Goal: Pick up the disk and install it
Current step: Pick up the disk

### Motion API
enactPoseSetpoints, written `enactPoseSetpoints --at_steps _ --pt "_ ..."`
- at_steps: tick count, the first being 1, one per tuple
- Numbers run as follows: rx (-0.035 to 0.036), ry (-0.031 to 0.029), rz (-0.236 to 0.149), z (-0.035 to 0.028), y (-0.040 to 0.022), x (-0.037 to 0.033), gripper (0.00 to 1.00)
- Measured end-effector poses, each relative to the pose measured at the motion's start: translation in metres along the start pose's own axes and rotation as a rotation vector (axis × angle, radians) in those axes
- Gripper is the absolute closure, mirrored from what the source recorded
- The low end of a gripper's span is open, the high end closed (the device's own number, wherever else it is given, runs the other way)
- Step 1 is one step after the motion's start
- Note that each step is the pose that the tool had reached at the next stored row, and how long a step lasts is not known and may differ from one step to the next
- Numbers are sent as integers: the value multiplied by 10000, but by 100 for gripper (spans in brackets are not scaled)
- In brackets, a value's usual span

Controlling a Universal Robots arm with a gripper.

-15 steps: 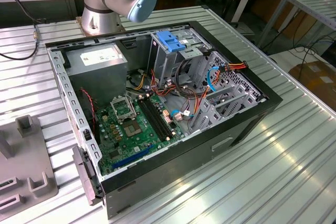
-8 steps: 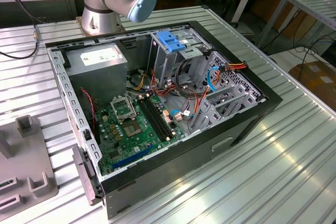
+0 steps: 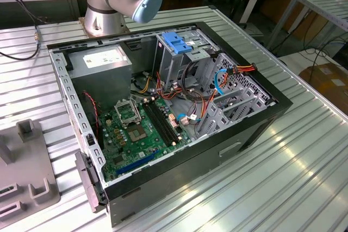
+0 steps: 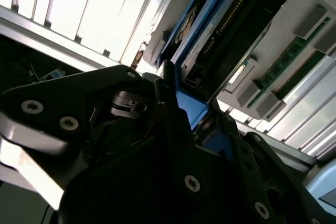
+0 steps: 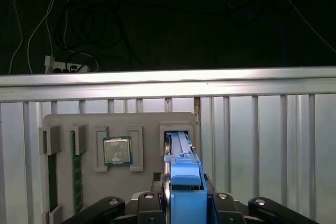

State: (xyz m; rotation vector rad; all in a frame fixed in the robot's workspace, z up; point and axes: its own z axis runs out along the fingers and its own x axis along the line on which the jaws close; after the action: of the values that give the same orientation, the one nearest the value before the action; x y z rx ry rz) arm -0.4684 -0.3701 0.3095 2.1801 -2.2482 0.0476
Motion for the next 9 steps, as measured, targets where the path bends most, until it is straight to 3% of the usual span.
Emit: enactPoseSetpoints --at_steps 9 --pt "0 -3 0 -87 -1 2 63"
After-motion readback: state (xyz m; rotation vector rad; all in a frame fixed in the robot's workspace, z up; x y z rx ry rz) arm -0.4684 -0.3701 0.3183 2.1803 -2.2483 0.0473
